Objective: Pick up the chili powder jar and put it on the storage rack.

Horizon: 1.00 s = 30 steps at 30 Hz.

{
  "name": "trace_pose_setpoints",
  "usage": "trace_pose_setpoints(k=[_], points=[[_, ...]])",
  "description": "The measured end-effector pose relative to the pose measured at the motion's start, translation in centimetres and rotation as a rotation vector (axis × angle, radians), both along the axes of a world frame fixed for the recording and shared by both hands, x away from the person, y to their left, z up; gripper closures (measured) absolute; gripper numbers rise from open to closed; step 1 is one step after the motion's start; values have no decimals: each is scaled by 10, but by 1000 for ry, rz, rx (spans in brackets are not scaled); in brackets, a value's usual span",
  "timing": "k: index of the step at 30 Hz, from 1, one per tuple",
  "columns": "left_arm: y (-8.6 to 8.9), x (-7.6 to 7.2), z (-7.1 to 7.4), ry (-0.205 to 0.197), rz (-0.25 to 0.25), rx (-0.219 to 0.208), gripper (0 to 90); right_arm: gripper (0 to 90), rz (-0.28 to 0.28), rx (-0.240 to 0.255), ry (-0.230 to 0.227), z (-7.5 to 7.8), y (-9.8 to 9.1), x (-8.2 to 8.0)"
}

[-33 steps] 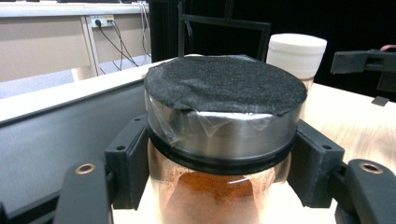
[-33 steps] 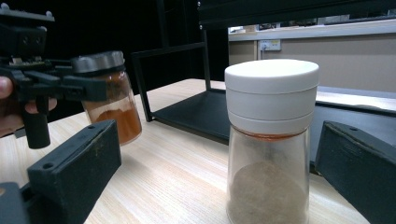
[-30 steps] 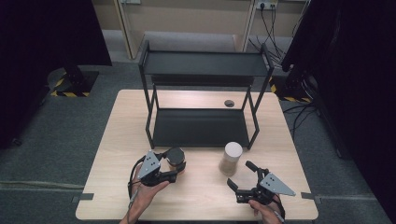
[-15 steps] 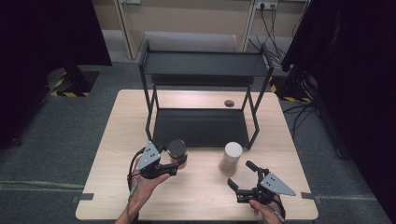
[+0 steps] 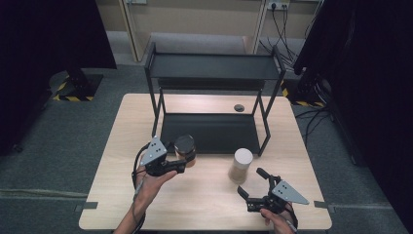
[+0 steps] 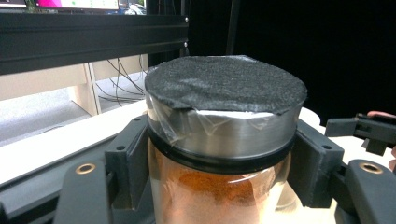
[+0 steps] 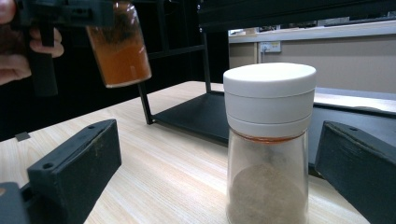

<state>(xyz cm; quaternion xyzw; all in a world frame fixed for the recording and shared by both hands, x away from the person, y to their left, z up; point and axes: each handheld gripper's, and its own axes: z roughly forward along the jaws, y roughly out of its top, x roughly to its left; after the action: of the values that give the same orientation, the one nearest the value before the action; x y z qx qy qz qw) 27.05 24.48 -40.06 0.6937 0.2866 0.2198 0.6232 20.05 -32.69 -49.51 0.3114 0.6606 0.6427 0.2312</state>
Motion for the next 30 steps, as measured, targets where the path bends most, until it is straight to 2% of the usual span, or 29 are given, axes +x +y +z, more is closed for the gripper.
trace_pose_setpoints(k=[7, 13, 16, 20, 26, 28, 30], points=[[1, 10, 22, 6, -10, 28, 317, 6, 0, 2, -2, 0, -1, 0], [-1, 19, 35, 9, -4, 22, 317, 6, 3, 2, -3, 1, 0, 0], [-4, 21, 45, 6, 1, 38, 317, 6, 2, 4, -3, 1, -1, 0], [-5, 26, 56, 21, 1, 25, 317, 6, 3, 6, -3, 1, -1, 0], [-6, 30, 77, 13, 15, 20, 317, 6, 5, 7, -2, 0, -1, 1], [-6, 31, 84, -2, 22, 24, 317, 6, 5, 7, -3, 1, -1, 0], [-7, 32, 87, -8, 26, 24, 317, 6, 6, 8, -2, 1, -1, 0]])
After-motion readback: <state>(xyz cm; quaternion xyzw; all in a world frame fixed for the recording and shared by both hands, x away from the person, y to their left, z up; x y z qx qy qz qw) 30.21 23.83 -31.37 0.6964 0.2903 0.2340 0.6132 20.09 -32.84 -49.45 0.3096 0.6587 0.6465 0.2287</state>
